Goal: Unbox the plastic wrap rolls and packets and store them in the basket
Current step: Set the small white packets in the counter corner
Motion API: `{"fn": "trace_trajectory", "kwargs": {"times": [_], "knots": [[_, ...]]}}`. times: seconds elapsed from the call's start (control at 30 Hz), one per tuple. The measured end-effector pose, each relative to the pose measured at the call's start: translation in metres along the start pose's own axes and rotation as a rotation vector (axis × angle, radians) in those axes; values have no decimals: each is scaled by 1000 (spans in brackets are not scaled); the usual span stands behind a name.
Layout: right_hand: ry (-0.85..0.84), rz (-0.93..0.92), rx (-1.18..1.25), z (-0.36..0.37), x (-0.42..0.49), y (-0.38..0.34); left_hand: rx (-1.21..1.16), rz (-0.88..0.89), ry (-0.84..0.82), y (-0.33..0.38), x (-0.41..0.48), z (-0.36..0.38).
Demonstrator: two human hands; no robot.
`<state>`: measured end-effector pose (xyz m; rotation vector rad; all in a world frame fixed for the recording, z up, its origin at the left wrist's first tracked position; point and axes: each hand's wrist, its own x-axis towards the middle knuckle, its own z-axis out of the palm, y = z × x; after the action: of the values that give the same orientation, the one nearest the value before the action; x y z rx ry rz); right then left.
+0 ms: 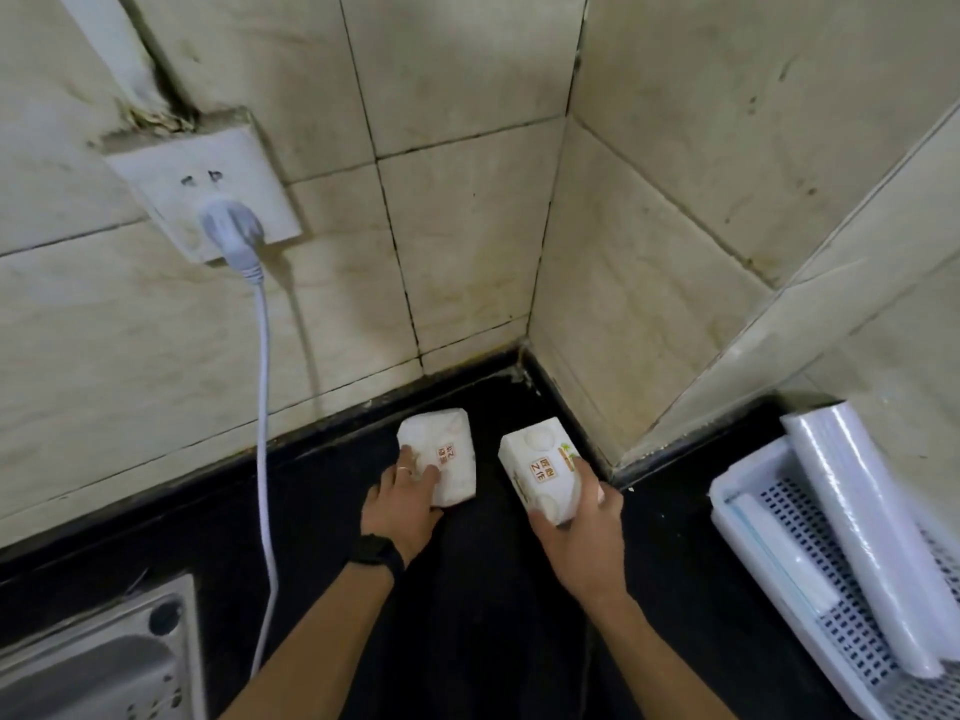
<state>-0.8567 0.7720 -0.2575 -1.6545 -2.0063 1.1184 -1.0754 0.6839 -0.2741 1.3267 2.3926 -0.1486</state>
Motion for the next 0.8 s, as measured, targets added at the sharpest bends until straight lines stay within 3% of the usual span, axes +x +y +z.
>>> {"fn": "trace_trajectory", "kwargs": {"times": [0.17,0.27,0.53,0.8], "knots": [[-83,14,-245,14,1,21,-49,6,18,-3,1,9],[-7,-35,-411,14,-4,28,-139,9,38,-8,0,13],[28,-84,-91,41,28,2,-373,-1,175,-8,-9,6],[0,-183,-394,67,97,-26,-437,-25,306,-13,-15,-12]]}}
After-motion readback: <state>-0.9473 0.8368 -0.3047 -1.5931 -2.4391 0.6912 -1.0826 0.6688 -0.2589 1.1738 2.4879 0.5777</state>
